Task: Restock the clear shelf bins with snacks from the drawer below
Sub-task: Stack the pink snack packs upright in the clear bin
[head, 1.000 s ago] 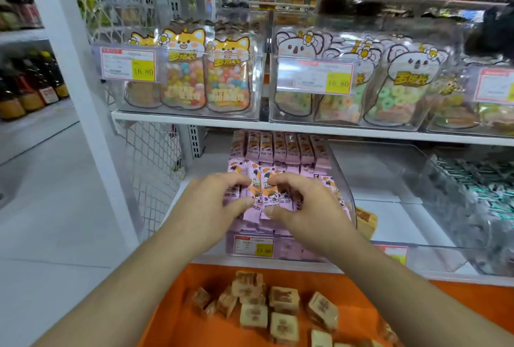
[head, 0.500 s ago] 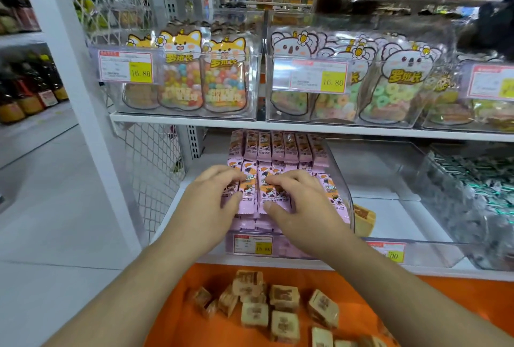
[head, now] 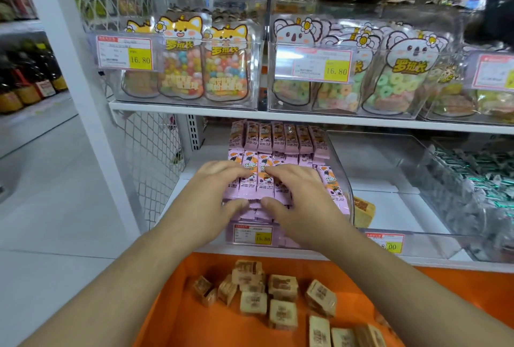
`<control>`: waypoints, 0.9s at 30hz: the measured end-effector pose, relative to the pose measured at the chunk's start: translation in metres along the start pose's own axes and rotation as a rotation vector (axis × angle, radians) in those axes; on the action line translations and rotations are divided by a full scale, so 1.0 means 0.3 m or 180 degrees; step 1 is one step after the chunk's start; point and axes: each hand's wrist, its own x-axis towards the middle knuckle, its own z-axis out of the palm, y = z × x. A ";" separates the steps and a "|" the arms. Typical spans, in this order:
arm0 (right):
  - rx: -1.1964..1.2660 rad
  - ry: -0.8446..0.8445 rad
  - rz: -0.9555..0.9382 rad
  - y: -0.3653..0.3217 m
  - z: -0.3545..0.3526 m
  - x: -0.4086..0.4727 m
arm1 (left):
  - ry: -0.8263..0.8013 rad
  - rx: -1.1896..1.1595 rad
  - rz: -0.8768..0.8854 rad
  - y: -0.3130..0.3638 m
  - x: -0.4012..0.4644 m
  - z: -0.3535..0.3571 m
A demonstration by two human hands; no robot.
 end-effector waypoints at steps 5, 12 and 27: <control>-0.0113 -0.0056 0.0034 0.003 -0.002 -0.003 | -0.0022 0.0078 0.0053 0.001 -0.008 0.003; 0.0152 0.0013 -0.0038 0.003 -0.049 -0.059 | 0.0075 -0.0150 0.0277 0.022 -0.051 -0.031; 0.0279 -0.0660 0.0254 0.204 0.077 -0.517 | -0.1210 -0.0472 0.0346 0.188 -0.386 0.255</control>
